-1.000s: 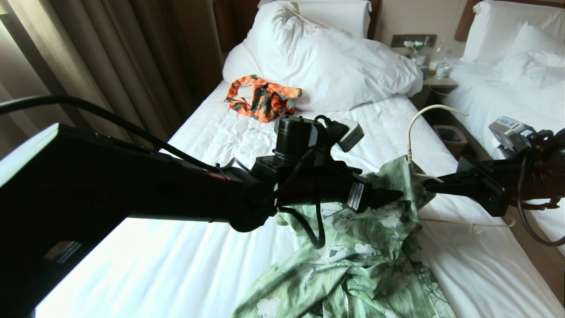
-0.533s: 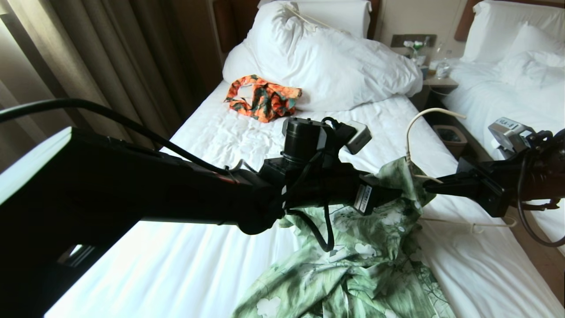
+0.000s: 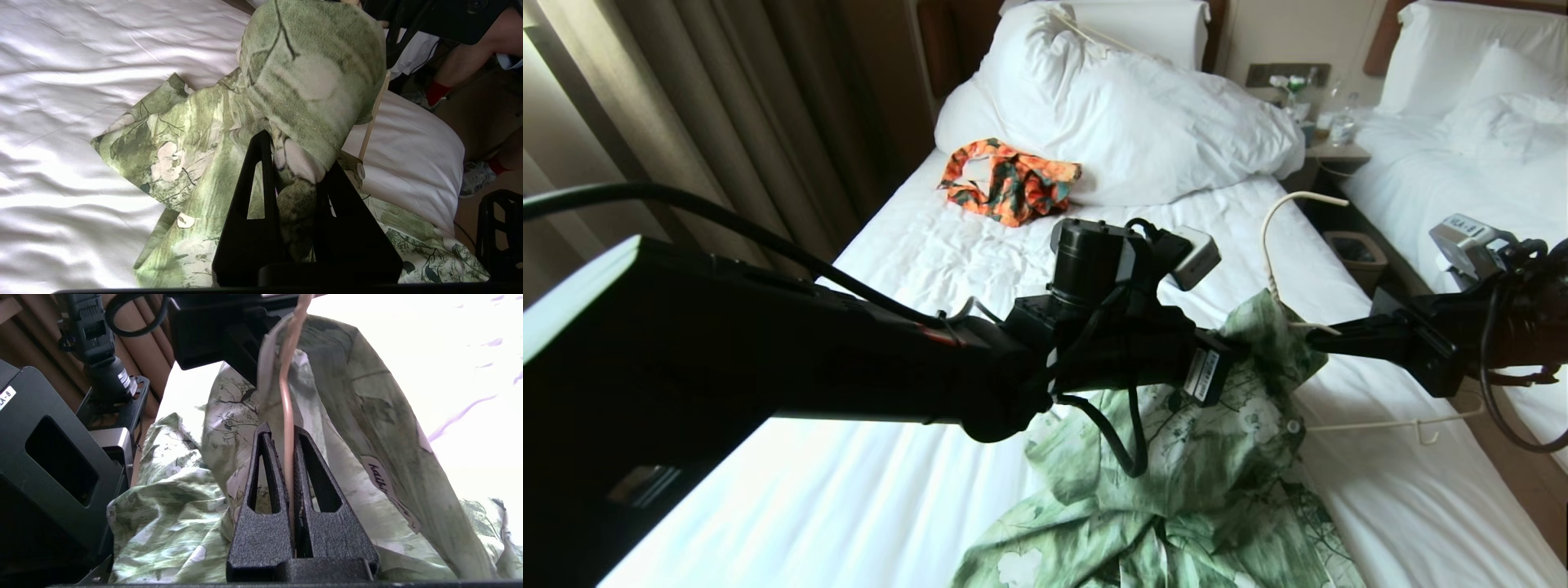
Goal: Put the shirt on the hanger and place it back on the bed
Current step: Hook the other side of the shirt onto the hanger
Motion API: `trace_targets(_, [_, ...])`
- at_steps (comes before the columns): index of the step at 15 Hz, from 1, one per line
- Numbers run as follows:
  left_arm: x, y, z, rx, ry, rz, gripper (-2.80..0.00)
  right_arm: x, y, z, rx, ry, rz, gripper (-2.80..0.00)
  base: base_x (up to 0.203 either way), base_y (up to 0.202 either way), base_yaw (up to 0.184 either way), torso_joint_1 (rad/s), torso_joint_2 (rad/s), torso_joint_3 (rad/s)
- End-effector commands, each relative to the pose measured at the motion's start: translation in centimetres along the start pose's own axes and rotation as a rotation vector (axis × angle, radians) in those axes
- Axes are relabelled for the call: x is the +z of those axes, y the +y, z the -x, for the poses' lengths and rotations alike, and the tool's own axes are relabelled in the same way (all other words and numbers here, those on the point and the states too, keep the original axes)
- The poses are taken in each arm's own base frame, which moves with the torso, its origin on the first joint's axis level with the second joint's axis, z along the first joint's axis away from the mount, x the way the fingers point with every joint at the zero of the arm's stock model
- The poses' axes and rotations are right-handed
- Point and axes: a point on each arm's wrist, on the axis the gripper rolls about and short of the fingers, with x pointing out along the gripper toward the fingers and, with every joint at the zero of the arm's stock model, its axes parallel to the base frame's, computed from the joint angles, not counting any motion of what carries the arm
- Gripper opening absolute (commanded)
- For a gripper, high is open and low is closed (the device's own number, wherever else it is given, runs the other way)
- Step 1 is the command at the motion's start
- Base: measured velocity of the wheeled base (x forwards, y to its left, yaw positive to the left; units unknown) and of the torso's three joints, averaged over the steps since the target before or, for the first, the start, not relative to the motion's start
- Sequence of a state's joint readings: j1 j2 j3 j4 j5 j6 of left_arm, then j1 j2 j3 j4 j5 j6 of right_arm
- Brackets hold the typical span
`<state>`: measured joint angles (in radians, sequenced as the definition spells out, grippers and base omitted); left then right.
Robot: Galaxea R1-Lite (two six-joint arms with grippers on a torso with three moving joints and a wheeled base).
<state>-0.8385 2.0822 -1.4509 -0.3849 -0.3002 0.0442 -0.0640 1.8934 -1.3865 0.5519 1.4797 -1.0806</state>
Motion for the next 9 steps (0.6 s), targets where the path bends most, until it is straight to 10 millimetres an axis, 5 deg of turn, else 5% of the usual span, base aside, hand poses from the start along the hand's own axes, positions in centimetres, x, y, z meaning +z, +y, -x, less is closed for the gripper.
trace_targets(1, [0.4, -0.1, 0.3, 0.001, -0.013, -0.003, -2.8, 0.0, 0.1, 0.1, 0.001, -0.008, 0.015, -2.8, 0.0, 0.0, 0.0, 0.0, 0.0, 0.0])
trace_targets(2, [0.5, -0.1, 0.4, 0.001, -0.014, -0.003, -2.8, -0.1, 0.2, 0.2, -0.003, -0.007, 0.01, -2.8, 0.0, 0.0, 0.0, 0.0, 0.0, 0.0])
trace_targets(3, [0.5, -0.2, 0.5, 0.001, -0.015, -0.003, -2.8, -0.2, 0.3, 0.3, -0.005, -0.007, 0.006, 0.0, 0.0, 0.0, 0.0, 0.0, 0.0, 0.0])
trace_targets(9, [1.1, -0.5, 2.3, 0.023, -0.018, 0.002, -2.8, 0.8, 1.6, 1.9, -0.054, -0.005, 0.006, 0.0, 0.0, 0.0, 0.0, 0.0, 0.0, 0.0])
